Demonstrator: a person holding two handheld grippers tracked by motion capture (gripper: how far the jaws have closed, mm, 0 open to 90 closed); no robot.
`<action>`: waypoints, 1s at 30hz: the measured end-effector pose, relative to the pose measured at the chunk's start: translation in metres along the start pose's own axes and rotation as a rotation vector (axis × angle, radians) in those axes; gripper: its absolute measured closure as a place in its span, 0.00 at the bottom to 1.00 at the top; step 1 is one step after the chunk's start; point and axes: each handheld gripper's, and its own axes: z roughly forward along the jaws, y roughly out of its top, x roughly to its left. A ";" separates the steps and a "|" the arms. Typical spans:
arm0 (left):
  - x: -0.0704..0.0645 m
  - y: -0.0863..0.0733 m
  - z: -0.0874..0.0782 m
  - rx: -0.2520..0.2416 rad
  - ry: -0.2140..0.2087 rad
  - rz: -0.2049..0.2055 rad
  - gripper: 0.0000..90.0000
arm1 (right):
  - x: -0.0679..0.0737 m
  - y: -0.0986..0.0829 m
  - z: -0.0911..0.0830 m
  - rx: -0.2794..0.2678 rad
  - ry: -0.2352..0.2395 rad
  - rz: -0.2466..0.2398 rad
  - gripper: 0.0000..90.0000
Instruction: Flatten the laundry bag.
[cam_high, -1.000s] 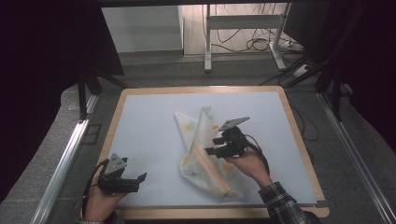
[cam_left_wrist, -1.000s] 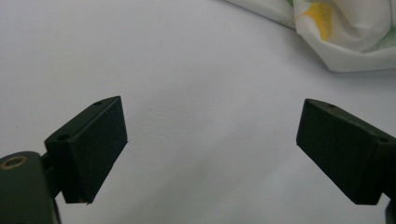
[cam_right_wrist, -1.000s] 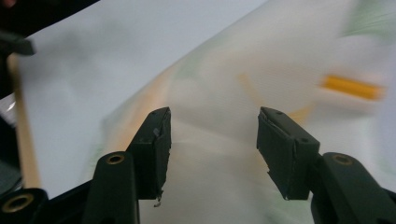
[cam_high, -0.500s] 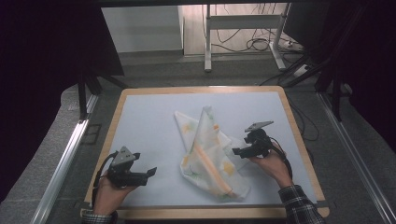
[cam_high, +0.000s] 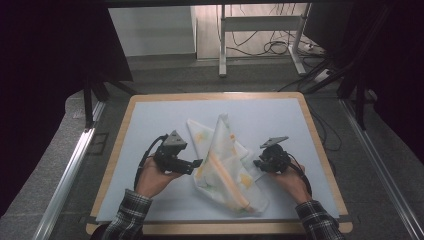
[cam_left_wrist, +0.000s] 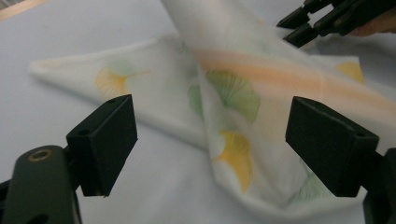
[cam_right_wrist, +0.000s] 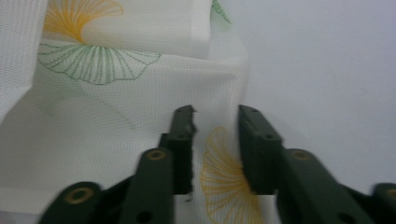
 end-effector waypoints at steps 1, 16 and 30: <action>0.000 0.004 0.005 0.006 -0.009 0.004 0.18 | 0.000 0.000 0.000 0.002 0.005 0.001 0.87; -0.015 0.011 0.071 0.147 -0.132 0.051 0.70 | 0.000 0.001 -0.002 0.017 0.029 -0.028 0.99; -0.013 0.012 0.036 0.107 -0.095 0.119 1.00 | -0.008 0.001 -0.014 0.007 -0.011 0.001 1.00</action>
